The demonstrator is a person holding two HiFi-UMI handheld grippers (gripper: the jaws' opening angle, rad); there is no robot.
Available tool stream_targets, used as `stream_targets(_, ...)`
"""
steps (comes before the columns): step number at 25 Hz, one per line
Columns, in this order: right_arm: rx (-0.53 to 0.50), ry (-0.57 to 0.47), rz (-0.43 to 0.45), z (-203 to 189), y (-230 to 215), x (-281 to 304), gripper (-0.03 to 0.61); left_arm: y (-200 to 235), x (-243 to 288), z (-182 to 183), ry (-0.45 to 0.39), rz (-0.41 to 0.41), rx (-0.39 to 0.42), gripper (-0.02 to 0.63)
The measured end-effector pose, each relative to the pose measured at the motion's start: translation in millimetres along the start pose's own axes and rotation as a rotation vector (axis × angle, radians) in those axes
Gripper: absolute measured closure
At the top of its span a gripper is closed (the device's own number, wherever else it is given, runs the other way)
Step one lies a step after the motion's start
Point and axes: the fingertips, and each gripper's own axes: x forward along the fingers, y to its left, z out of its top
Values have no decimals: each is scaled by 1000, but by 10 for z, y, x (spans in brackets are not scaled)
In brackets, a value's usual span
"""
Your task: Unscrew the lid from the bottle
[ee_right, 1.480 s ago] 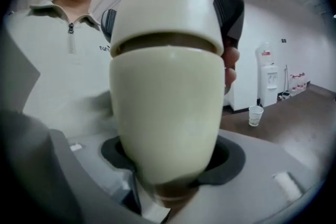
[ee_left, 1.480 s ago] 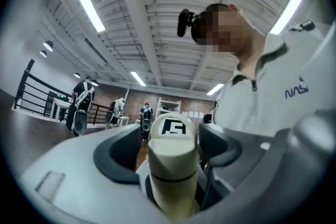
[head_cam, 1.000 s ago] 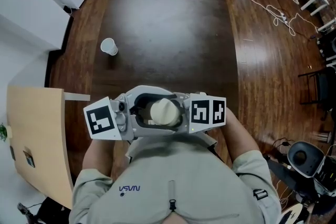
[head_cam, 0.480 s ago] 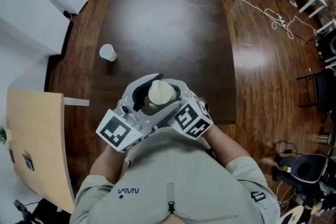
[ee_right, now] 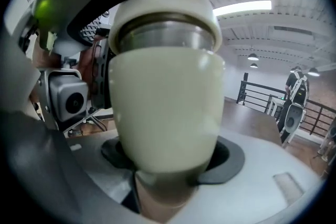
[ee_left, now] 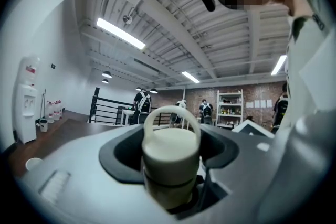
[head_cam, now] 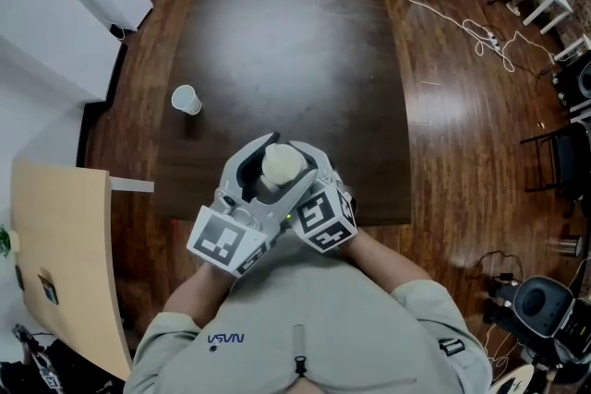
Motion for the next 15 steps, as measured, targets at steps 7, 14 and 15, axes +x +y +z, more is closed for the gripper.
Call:
stream_targets(7,-10,15,-8,-14,-49,9,275,61,20,1,-1,55,-15,308)
stream_targets(14,-10,-1,115,1,32,-18,275,-11,49,37,-12,-15,-2,307)
stream_targets(15,-7,-11,166,21,102,-22,275,-35,25,51,-11,-49,1,307)
